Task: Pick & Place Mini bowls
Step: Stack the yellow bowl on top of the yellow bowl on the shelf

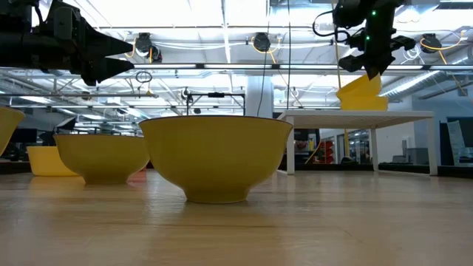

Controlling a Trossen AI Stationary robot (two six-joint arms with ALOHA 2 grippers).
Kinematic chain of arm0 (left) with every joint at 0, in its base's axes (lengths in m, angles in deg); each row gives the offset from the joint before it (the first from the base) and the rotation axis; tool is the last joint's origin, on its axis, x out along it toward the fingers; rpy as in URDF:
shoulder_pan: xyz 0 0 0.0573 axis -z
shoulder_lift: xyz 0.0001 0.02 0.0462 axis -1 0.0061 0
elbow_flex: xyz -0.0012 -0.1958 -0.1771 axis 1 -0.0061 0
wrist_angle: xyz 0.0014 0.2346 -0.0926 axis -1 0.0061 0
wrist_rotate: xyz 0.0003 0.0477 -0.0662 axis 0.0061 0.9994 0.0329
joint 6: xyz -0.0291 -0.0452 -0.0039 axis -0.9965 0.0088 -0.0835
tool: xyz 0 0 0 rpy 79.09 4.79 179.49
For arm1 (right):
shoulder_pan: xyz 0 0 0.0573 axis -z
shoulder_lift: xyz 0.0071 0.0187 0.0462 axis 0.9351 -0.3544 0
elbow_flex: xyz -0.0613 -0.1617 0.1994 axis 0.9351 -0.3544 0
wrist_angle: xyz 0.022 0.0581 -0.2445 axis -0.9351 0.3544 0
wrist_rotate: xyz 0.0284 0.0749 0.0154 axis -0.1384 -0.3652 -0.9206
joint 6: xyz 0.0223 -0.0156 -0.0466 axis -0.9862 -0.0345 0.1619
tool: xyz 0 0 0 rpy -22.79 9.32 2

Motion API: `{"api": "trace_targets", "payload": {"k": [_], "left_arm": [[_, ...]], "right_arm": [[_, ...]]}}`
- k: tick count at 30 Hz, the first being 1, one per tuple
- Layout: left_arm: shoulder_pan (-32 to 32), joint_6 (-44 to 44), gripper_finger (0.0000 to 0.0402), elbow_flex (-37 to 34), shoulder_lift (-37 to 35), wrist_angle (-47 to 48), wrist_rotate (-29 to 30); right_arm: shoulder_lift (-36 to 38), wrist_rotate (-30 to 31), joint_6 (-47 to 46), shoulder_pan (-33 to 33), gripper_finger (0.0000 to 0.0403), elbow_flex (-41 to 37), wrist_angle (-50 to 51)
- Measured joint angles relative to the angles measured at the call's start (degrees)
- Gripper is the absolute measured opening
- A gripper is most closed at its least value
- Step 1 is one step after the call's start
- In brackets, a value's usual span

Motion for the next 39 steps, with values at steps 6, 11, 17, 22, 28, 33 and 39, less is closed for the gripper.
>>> {"api": "trace_targets", "payload": {"k": [6,11,17,22,28,33,39], "left_arm": [[0.02,-0.02,0.0349,0.00,0.00,0.00,-0.02],[0.02,0.00,0.0349,-0.01,-0.02,0.00,-0.01],[0.01,-0.02,0.0349,-0.01,0.00,0.00,-0.01],[0.02,-0.02,0.0349,-0.02,0.00,0.00,-0.01],[0.01,0.00,0.0349,0.00,-0.02,0.01,-0.02],[0.00,-0.02,0.0349,0.00,0.00,0.00,-0.02],[0.01,-0.01,0.0349,-0.01,-0.02,0.00,0.00]], "right_arm": [[0.00,0.00,-0.02,0.00,0.0013,0.00,0.00],[0.00,0.00,-0.02,0.00,0.0014,0.00,0.00],[0.00,-0.01,-0.02,0.00,0.0028,0.00,0.00],[0.00,0.00,-0.02,0.00,0.0062,0.00,-0.02],[0.04,0.07,0.30,0.00,0.0104,0.00,-1.12],[1.52,-0.21,3.18,-0.21,0.0122,0.00,-5.40],[4.66,-19.58,3.83,-3.13,0.0114,0.00,-15.49]]}}
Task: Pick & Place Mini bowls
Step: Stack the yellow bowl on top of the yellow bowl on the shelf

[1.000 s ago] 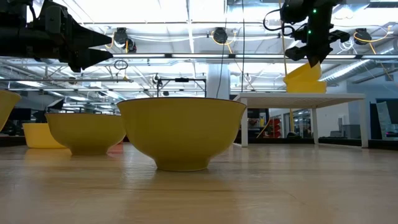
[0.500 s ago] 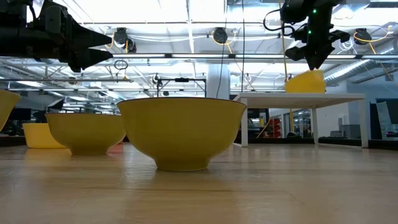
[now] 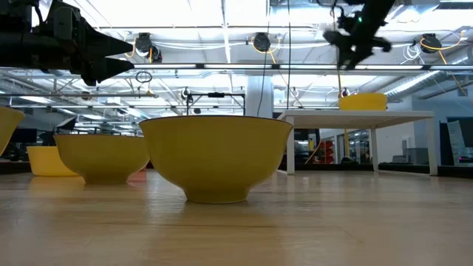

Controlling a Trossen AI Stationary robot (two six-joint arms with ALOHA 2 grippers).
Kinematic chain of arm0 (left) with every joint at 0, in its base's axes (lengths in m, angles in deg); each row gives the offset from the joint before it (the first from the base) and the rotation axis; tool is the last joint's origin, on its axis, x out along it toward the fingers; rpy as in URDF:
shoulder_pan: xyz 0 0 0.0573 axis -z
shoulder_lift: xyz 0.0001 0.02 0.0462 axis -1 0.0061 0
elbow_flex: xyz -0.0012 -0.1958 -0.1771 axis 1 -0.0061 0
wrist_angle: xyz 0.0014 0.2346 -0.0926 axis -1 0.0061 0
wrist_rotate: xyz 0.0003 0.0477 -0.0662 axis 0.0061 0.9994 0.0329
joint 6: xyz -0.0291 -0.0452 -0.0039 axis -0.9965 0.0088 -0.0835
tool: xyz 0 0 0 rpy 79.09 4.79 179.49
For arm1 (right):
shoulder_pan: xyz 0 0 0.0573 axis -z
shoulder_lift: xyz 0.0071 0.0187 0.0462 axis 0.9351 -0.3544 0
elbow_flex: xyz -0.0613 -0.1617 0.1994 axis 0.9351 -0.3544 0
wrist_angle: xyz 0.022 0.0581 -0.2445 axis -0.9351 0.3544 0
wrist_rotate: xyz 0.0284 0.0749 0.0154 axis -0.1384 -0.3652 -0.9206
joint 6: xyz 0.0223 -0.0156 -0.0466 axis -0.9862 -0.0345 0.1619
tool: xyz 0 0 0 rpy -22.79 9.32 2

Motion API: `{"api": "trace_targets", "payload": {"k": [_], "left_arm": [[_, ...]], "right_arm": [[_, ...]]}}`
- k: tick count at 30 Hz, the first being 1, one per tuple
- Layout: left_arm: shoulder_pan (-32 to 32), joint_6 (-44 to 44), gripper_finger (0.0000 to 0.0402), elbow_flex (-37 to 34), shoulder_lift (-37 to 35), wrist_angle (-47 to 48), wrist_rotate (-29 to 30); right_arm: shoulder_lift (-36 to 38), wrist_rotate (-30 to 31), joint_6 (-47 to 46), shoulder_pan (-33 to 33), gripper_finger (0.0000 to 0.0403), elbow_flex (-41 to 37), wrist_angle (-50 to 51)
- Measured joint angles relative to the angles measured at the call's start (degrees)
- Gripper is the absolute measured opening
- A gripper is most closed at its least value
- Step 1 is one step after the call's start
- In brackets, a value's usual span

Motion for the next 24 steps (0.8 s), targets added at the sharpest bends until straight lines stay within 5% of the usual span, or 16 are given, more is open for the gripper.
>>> {"api": "trace_targets", "payload": {"k": [5,10,15,24], "left_arm": [[0.01,-0.01,0.0349,0.01,0.02,0.02,-0.02],[0.00,0.00,0.0349,0.00,0.02,0.00,-0.02],[0.01,0.00,0.0349,0.01,0.00,0.02,0.00],[0.01,0.00,0.0349,-0.01,0.01,0.00,0.00]], "right_arm": [[-0.01,-22.24,2.71,-4.63,0.0105,0.00,-6.76],[-0.02,-33.48,4.41,-12.40,0.0103,-4.38,-17.14],[0.13,-38.99,6.22,-20.10,0.0102,-10.90,-30.81],[0.10,-38.86,11.85,-29.56,0.0102,-25.14,-53.58]]}}
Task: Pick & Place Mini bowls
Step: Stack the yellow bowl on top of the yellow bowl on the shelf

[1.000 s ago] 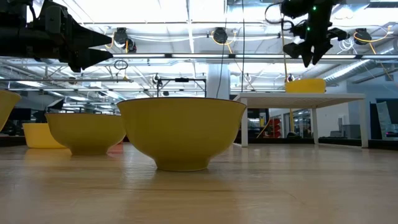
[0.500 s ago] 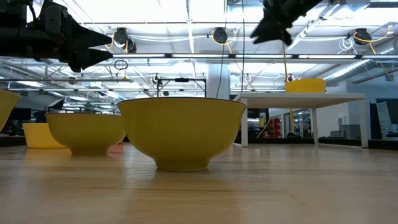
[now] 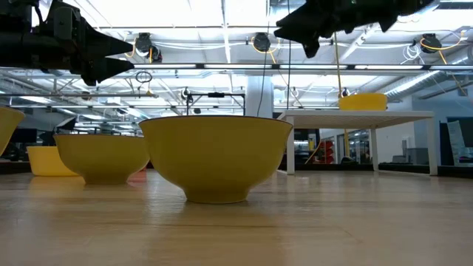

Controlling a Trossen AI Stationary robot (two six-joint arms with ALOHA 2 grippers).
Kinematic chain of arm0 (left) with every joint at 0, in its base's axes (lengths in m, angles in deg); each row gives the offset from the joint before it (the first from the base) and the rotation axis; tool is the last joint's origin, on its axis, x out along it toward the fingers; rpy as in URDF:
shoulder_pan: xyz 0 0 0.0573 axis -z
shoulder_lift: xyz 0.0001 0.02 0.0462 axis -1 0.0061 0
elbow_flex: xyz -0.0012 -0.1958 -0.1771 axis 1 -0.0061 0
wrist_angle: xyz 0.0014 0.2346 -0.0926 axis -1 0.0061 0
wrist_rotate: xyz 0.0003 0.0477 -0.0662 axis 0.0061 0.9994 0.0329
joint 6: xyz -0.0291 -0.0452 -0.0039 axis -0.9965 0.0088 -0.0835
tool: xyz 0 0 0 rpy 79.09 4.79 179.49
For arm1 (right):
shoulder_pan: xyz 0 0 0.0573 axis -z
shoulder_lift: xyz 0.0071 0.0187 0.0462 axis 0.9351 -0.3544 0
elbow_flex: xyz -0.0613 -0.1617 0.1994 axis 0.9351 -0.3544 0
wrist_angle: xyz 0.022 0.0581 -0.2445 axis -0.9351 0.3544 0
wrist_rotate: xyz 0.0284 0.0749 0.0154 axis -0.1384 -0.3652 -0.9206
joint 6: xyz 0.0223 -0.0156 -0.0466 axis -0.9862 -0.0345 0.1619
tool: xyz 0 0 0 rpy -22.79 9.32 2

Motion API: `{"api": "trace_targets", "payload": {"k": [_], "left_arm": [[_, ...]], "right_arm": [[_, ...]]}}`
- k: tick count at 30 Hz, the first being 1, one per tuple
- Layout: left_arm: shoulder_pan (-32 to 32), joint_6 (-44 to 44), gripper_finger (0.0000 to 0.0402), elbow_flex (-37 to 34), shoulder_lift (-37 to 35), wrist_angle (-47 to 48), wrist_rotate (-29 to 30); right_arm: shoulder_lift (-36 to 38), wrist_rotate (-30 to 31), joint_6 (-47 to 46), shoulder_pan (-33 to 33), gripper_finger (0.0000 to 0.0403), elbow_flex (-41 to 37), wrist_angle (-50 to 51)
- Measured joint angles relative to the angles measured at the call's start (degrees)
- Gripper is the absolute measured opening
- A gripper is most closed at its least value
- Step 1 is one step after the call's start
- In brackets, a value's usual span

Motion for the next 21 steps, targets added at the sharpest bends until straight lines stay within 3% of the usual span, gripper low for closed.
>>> {"api": "trace_targets", "payload": {"k": [5,11,21], "left_arm": [[-0.01,-1.28,0.0349,0.02,0.00,-0.40,-0.02],[0.00,-10.30,0.0349,0.01,0.01,-4.09,-0.02],[0.00,-13.47,0.0349,0.00,0.00,-8.92,0.44]], "right_arm": [[0.00,0.02,0.04,-3.10,0.0102,-10.31,-18.10],[0.00,0.02,0.03,-4.83,0.0101,-19.62,-36.37],[0.00,0.04,2.56,-5.17,0.0100,-20.81,-37.81]]}}
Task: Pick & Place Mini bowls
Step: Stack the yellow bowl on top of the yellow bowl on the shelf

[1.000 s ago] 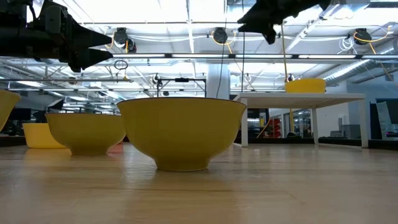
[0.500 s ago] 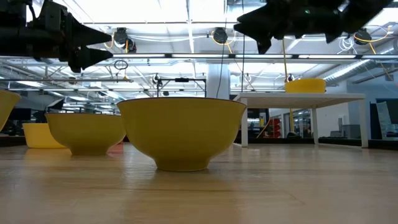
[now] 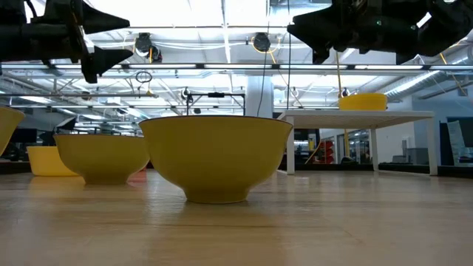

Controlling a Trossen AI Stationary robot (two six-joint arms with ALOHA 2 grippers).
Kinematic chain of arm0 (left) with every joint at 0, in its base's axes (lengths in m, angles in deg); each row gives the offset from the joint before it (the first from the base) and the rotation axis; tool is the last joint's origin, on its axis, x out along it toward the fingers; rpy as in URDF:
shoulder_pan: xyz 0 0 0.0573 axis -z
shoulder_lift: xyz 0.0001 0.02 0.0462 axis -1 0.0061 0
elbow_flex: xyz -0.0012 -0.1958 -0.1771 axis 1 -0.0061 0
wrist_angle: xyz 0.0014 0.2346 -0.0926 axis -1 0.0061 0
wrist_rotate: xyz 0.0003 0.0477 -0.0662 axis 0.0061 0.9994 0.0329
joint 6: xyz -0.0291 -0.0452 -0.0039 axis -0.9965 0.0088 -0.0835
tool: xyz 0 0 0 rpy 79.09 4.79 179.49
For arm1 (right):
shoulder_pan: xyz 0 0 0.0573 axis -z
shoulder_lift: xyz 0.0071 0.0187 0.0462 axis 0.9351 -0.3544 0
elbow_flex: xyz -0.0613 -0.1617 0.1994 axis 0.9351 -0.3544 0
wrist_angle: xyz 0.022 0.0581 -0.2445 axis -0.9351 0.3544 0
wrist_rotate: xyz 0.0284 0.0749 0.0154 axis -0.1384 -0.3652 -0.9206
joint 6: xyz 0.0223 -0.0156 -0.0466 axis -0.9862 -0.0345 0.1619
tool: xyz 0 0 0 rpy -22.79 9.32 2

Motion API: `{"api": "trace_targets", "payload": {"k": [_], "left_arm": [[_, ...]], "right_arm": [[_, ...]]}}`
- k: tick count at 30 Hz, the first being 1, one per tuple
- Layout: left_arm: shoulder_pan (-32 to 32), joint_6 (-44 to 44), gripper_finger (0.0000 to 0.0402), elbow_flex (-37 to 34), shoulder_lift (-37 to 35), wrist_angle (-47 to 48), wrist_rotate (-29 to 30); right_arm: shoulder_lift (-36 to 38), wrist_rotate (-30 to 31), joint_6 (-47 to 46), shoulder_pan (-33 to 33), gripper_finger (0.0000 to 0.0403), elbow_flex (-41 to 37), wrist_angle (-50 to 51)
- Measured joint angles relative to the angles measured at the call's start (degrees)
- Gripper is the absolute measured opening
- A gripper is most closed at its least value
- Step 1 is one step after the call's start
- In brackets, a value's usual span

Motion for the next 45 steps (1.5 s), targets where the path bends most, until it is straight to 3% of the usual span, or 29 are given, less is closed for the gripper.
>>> {"api": "trace_targets", "payload": {"k": [25,31,39,45], "left_arm": [[0.13,-0.21,0.0349,0.01,0.00,0.34,-3.48],[0.09,-6.10,0.0349,0.01,0.01,-1.68,-3.18],[0.09,-9.54,0.0349,0.02,0.15,-2.77,2.57],[0.09,-8.68,0.0349,2.09,4.66,3.92,5.17]], "right_arm": [[-0.02,-0.02,0.02,0.00,0.0100,-0.02,-2.21],[-0.02,-0.02,0.02,0.00,0.0100,-0.02,-2.10],[-0.04,-0.02,0.02,0.00,0.0100,-0.02,-2.10],[-0.04,0.00,-0.15,0.00,0.0100,-0.02,-2.08]]}}
